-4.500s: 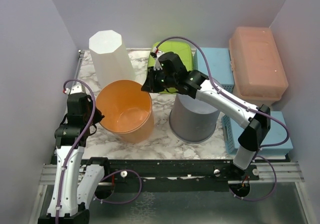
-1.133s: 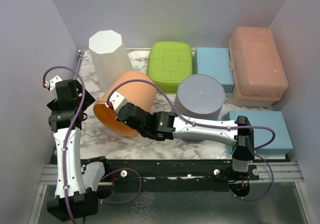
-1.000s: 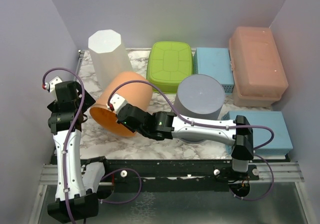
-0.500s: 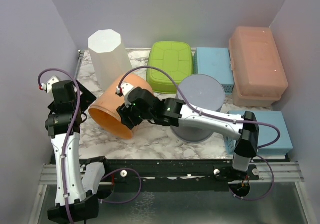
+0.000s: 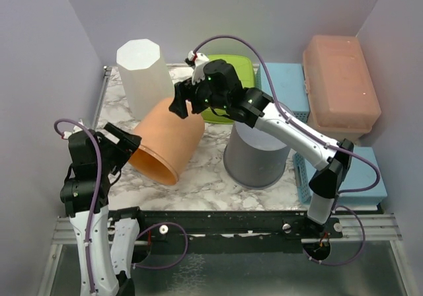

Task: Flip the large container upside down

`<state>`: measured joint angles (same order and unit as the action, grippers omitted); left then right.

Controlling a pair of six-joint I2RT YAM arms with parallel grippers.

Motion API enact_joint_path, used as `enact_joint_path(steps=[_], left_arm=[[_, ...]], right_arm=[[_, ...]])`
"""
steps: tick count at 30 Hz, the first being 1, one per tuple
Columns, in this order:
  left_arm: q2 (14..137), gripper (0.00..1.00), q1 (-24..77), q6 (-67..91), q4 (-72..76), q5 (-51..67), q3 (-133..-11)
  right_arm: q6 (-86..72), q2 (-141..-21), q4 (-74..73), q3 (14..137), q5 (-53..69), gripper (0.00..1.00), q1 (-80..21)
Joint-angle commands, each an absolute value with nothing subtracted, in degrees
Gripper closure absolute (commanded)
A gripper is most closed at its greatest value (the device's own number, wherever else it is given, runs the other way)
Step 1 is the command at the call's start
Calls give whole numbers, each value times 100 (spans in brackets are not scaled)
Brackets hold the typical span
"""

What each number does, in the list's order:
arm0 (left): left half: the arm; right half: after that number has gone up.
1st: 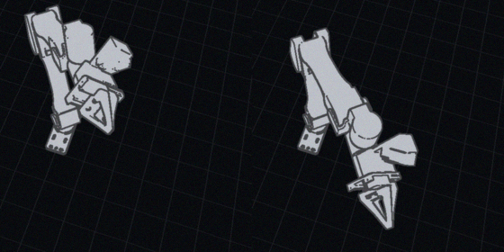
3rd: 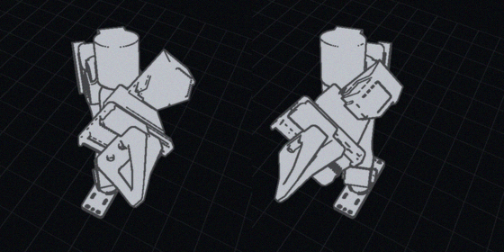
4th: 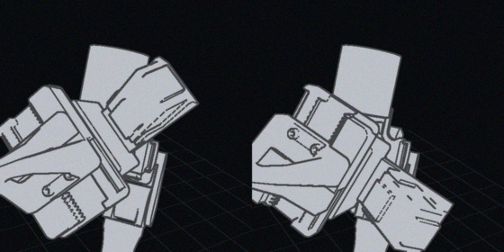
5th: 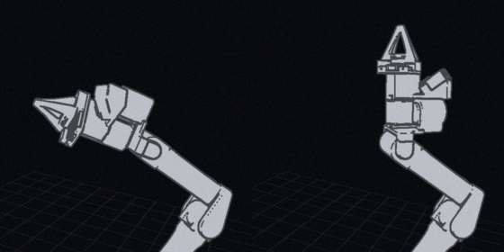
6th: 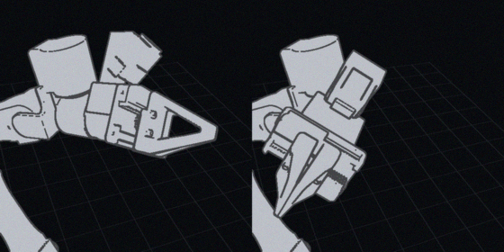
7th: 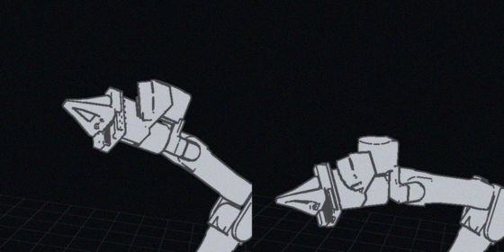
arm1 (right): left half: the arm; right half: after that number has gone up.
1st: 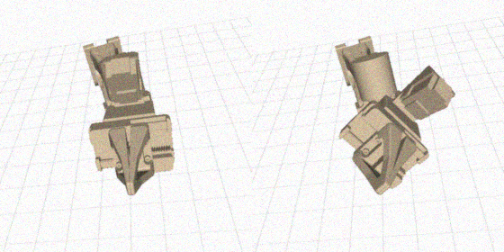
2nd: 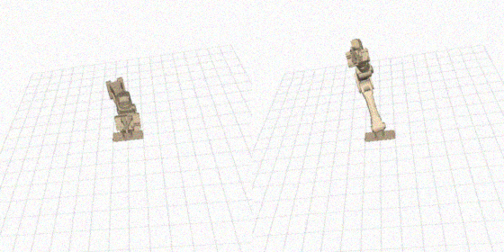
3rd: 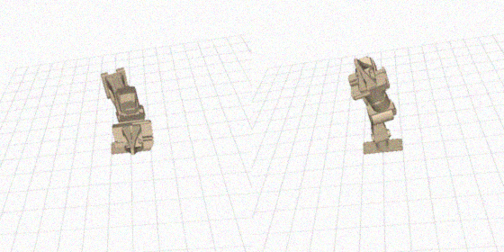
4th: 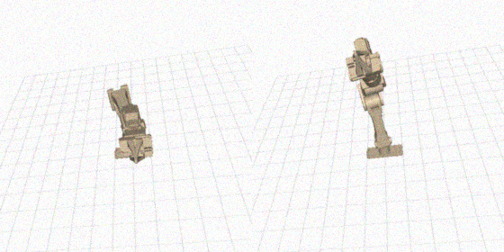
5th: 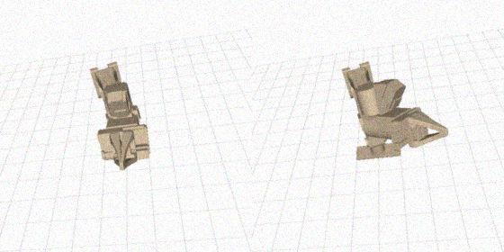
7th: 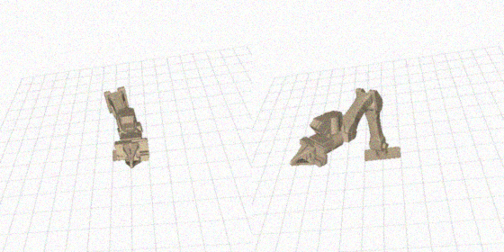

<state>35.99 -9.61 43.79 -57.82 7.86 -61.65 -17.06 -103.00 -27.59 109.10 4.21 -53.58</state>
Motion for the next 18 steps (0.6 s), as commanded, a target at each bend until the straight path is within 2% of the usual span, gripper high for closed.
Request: enact_joint_path(steps=[1, 7, 14, 18], left_arm=[[3399, 18, -941, 4531, -6339, 1679, -5897], [3450, 26, -949, 4449, -6013, 2054, -5426], [3559, 43, -937, 4626, -5276, 2136, -4970], [3498, 49, -935, 4570, -5299, 2063, -4852]], right_arm=[[-1803, -10840, -2988, 11234, 744, 19, -4900], [-1826, -11615, -2963, 11868, 1424, 14, -4472], [-2056, -12579, -2928, 12555, 2735, 12, -4246], [-2064, -12599, -2877, 12400, 3023, 11, -4228]])
